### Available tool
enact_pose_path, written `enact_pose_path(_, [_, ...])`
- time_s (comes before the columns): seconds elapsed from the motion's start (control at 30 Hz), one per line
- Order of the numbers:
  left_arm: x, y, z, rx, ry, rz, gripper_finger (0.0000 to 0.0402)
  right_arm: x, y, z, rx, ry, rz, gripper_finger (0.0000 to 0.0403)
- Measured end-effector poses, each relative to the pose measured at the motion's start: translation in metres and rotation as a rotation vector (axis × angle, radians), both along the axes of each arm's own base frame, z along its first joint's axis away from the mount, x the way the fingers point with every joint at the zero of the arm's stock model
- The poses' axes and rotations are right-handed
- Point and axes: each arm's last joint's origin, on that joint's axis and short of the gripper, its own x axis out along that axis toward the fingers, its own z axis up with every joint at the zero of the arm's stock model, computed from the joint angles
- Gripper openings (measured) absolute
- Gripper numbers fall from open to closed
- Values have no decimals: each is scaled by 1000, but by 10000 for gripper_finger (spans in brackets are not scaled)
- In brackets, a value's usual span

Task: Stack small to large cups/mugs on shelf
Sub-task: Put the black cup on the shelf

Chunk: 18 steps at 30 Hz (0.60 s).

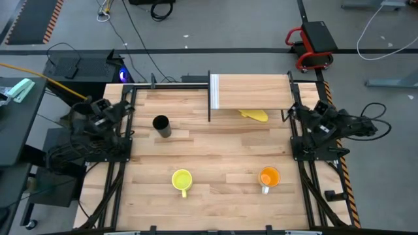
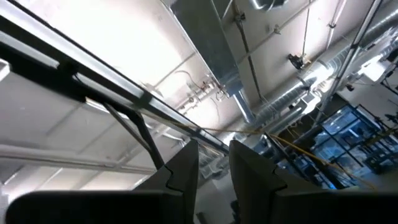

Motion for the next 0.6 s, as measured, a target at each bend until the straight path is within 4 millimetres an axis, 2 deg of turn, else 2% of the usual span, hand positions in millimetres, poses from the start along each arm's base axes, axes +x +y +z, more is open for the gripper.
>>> enact_pose_path(0.2, [-11,-4,19,102,-57,100,36,-11,-2,21,-2,-62,-16,98])
enact_pose_path(0.33, [-11,-6,41,186,24,125,34,-14,-3,32,-32,-9,-36,98])
enact_pose_path(0.43, [-4,-5,59,213,198,110,36,-16,-3,40,-55,87,-35,98])
enact_pose_path(0.6, [6,0,82,109,668,120,34,-20,-6,54,-16,300,-36,98])
